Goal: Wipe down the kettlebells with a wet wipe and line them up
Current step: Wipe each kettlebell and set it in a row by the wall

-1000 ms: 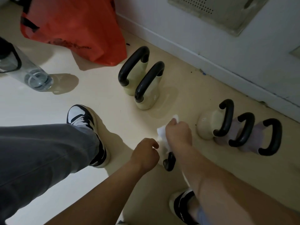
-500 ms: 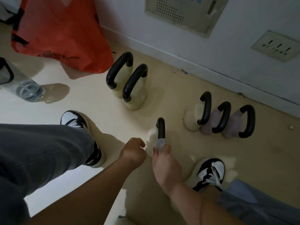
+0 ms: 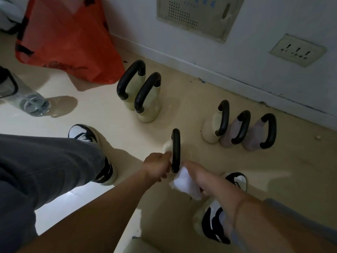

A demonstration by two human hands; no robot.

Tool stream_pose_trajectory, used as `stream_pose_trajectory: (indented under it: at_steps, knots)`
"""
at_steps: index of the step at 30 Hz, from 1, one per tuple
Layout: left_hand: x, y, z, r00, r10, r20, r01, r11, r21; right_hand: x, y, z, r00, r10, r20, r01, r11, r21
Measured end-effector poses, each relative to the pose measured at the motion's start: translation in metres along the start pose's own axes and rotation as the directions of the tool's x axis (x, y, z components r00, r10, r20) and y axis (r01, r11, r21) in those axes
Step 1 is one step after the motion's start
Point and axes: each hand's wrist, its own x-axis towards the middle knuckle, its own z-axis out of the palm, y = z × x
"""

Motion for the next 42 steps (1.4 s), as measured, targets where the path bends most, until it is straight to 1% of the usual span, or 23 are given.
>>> stream_pose_trajectory:
  at_steps: [1,3,5,7,9,10,11,12,13,14,15,16,18,20,22,25,27,29,31,32,36,39,42]
  knots:
    - [-0.003,0.005,-0.001,0.997,-0.045,0.062,0.049,0.997,-0.066,-0.006,-0.006,-0.007,0.998,0.016,0.060,-0.023,0.994,0.110]
    - [-0.005,0.011,-0.002,0.983,-0.092,0.161,0.097,0.995,-0.024,-0.023,-0.018,-0.022,0.983,0.032,0.180,-0.059,0.987,0.146]
    - [-0.006,0.011,-0.005,0.990,-0.096,0.106,0.096,0.995,0.004,-0.031,-0.028,-0.036,0.981,-0.004,0.192,-0.019,0.993,0.117]
    - [-0.001,0.009,-0.006,0.994,-0.098,-0.052,0.096,0.995,-0.033,-0.027,-0.037,-0.047,0.998,-0.064,-0.019,0.066,0.991,0.116]
    - [0.003,0.005,-0.008,0.986,-0.073,-0.149,0.068,0.997,-0.037,-0.014,-0.037,-0.053,0.955,-0.097,-0.279,0.109,0.994,0.030]
    - [0.005,0.003,-0.008,0.983,-0.056,-0.173,0.051,0.998,-0.033,-0.011,-0.037,-0.051,0.932,-0.106,-0.346,0.114,0.993,0.004]
    - [0.007,0.001,-0.008,0.980,-0.044,-0.193,0.038,0.999,-0.033,-0.008,-0.037,-0.045,0.925,-0.102,-0.365,0.115,0.993,0.015]
    - [0.007,0.000,-0.008,0.979,-0.041,-0.200,0.034,0.999,-0.037,0.000,-0.035,-0.039,0.941,-0.062,-0.334,0.113,0.984,0.137]
    - [0.008,-0.002,-0.007,0.979,-0.036,-0.203,0.028,0.999,-0.044,0.004,-0.036,-0.032,0.973,0.013,-0.232,0.069,0.937,0.342]
    - [0.010,-0.002,-0.006,0.979,-0.034,-0.202,0.025,0.998,-0.049,0.012,-0.037,-0.023,0.993,0.070,-0.091,-0.012,0.853,0.522]
    - [0.012,-0.004,-0.005,0.979,-0.029,-0.201,0.019,0.998,-0.054,0.016,-0.042,-0.015,0.997,0.077,-0.013,-0.054,0.799,0.599]
    - [0.016,-0.003,-0.006,0.980,-0.031,-0.195,0.021,0.998,-0.052,0.019,-0.049,-0.009,0.999,0.044,0.026,-0.051,0.763,0.645]
    - [0.024,-0.002,-0.009,0.977,-0.036,-0.208,0.028,0.999,-0.040,0.022,-0.065,-0.005,1.000,0.017,0.022,-0.027,0.735,0.678]
    - [0.029,0.000,-0.010,0.975,-0.045,-0.219,0.032,0.997,-0.064,0.019,-0.077,-0.008,0.993,0.066,0.095,-0.115,0.652,0.749]
    - [0.032,0.001,-0.007,0.974,-0.078,-0.214,0.040,0.984,-0.175,0.028,-0.082,-0.011,0.981,0.139,0.135,-0.190,0.549,0.814]
    - [0.042,0.021,-0.002,0.968,-0.237,-0.078,0.192,0.907,-0.376,0.040,-0.093,-0.003,0.972,0.215,0.093,-0.182,0.442,0.878]
    - [0.050,0.042,-0.002,0.942,-0.336,0.012,0.314,0.865,-0.392,0.048,-0.106,0.002,0.971,0.232,0.063,-0.143,0.346,0.927]
    - [0.053,0.056,-0.002,0.922,-0.388,0.001,0.353,0.837,-0.417,0.058,-0.114,-0.001,0.966,0.257,0.016,-0.108,0.345,0.933]
    - [0.053,0.061,-0.005,0.943,-0.330,-0.045,0.269,0.835,-0.481,0.066,-0.118,-0.008,0.965,0.261,0.008,-0.106,0.364,0.926]
    - [0.053,0.064,-0.008,0.952,-0.300,-0.063,0.232,0.840,-0.491,0.071,-0.122,-0.012,0.968,0.251,0.022,-0.110,0.342,0.933]
    - [0.063,0.091,-0.033,0.970,-0.239,-0.046,0.182,0.838,-0.514,0.087,-0.149,-0.022,0.972,0.236,0.011,-0.082,0.289,0.954]
    - [0.082,0.116,-0.055,0.986,-0.160,-0.043,0.118,0.860,-0.497,0.095,-0.163,-0.037,0.990,0.141,0.027,-0.073,0.332,0.940]
    - [0.110,0.135,-0.072,0.985,-0.113,-0.129,0.040,0.882,-0.469,0.106,-0.176,-0.059,0.998,0.057,0.000,-0.021,0.357,0.934]
